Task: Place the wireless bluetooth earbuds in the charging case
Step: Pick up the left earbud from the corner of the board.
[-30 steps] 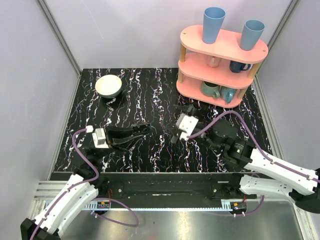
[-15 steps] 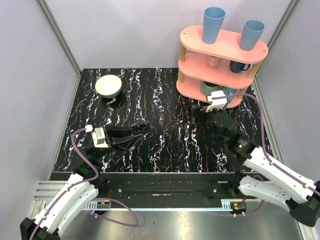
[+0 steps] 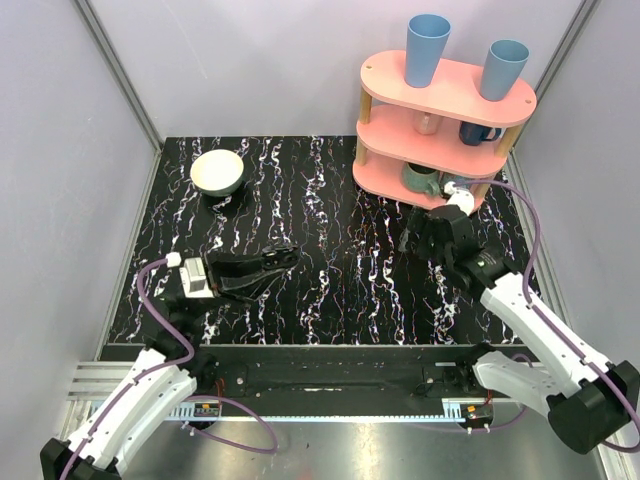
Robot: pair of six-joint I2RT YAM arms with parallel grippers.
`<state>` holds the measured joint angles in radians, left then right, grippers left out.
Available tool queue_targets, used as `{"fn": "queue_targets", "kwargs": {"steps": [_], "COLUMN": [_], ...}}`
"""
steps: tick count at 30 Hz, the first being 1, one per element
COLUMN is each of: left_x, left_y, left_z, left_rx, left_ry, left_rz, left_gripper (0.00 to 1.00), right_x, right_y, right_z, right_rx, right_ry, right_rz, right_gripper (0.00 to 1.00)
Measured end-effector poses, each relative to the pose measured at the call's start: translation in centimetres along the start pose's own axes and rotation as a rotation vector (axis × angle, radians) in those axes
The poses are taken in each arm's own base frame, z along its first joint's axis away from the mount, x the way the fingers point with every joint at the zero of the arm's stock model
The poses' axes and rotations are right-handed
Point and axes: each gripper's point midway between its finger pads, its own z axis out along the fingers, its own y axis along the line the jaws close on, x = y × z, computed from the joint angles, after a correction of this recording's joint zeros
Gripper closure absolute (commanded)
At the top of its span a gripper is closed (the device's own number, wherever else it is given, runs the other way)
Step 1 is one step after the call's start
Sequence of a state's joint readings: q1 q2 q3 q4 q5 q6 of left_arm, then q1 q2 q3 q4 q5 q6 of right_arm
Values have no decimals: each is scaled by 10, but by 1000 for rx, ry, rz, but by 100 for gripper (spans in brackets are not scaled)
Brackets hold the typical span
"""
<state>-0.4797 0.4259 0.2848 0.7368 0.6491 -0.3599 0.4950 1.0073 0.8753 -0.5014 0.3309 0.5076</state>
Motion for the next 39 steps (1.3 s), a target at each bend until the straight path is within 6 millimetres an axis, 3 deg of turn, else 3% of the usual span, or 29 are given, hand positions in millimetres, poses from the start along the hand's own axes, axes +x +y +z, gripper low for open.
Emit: {"fn": "queue_targets", "kwargs": {"steps": [4, 9, 14, 18, 27, 39], "left_x": [-8, -8, -5, -4, -6, -5], "left_y": [-5, -6, -6, -5, -6, -5], "left_z": [-2, -4, -5, -5, -4, -3], "left_rx": [7, 6, 2, 1, 5, 5], "left_ry": [-21, -17, -6, -3, -12, -9], "left_rz": [18, 15, 7, 4, 3, -7], "left_gripper": [100, 100, 100, 100, 100, 100], "right_x": [6, 10, 37, 74, 126, 142], "right_y": [-7, -19, -29, -52, -87, -105], "right_z": [-14, -31, -22, -19, -20, -8], "right_rx": [0, 5, 70, 181, 327, 442], "right_ry": [8, -8, 70, 150, 226, 200], "right_rz": [90, 190, 247, 297, 387, 463], "right_gripper": [30, 29, 29, 30, 35, 42]}}
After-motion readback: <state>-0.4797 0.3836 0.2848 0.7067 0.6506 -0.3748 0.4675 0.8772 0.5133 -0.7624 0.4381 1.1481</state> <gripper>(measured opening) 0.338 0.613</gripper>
